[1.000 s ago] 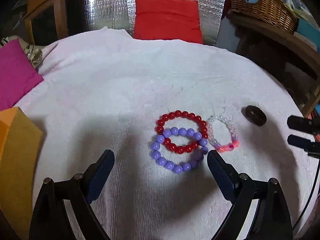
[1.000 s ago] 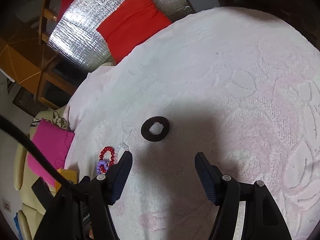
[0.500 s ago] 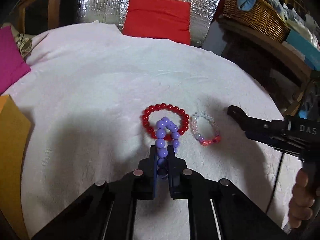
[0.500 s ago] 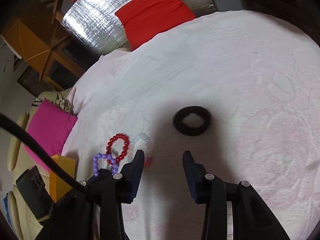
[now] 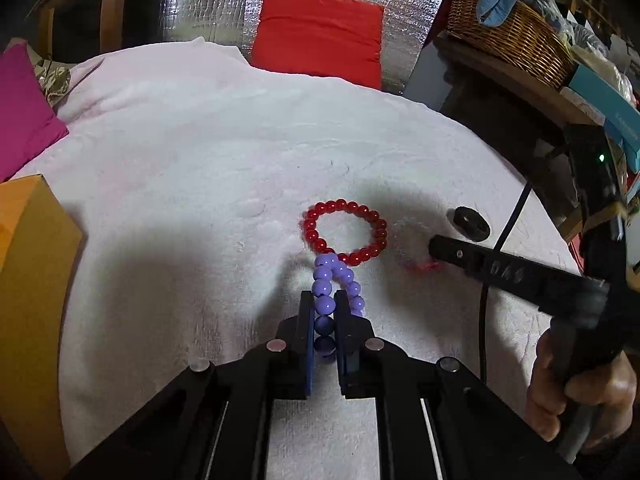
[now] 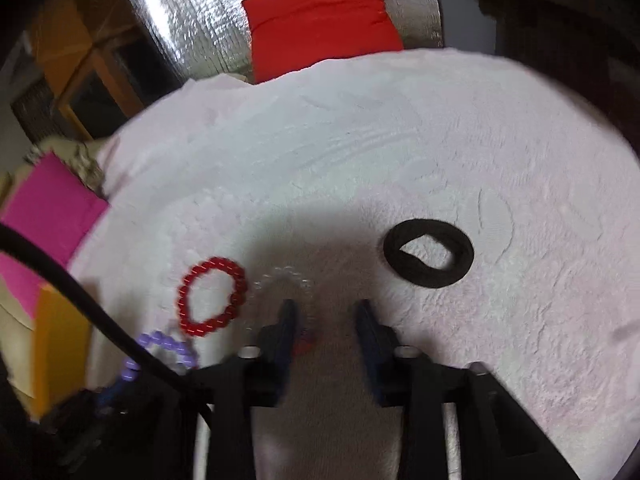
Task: Organize jewelry
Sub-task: 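Grasp the purple bead bracelet with the left gripper while the right grasps the pink-clear bracelet, then lift the purple bracelet with the left gripper while the right lifts the pink-clear bracelet, then carry the purple bracelet in the left gripper while the right carries the pink-clear bracelet to the box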
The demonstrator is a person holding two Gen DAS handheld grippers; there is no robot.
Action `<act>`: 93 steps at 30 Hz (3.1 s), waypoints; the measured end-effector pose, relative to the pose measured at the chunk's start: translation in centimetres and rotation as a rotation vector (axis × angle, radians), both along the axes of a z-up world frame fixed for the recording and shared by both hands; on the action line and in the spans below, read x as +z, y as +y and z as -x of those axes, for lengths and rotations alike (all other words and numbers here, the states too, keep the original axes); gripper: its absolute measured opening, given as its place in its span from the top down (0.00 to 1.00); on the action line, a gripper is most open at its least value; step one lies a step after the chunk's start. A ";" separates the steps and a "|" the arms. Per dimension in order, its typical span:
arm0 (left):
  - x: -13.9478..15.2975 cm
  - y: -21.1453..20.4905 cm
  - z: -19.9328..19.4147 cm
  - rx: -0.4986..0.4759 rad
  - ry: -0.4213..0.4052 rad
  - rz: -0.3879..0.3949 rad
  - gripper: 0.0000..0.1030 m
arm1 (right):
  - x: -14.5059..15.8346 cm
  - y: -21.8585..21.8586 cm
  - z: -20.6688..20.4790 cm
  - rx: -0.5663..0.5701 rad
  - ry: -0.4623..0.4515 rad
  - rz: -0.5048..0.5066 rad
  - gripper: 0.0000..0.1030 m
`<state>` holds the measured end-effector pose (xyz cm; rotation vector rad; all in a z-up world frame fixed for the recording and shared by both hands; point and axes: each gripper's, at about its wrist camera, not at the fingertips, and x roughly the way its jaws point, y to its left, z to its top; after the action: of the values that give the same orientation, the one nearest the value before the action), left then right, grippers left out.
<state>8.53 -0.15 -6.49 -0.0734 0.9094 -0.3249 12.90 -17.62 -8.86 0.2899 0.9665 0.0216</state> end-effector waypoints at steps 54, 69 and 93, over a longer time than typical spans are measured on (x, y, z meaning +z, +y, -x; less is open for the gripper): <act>5.1 -0.1 4.2 -0.015 -0.126 0.020 0.91 | 4.4 -4.9 6.0 0.122 -0.083 -0.341 0.92; 7.6 1.3 7.8 0.077 -0.222 -0.010 0.91 | 5.4 -1.6 7.4 0.174 -0.139 -0.377 0.92; 9.1 7.9 8.5 0.293 -0.276 -0.076 0.91 | 7.1 5.5 7.4 0.285 -0.190 -0.393 0.92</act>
<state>0.05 7.75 2.59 -0.0879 0.6258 -0.0256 5.49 -12.09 -1.75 0.4994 0.8031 0.4962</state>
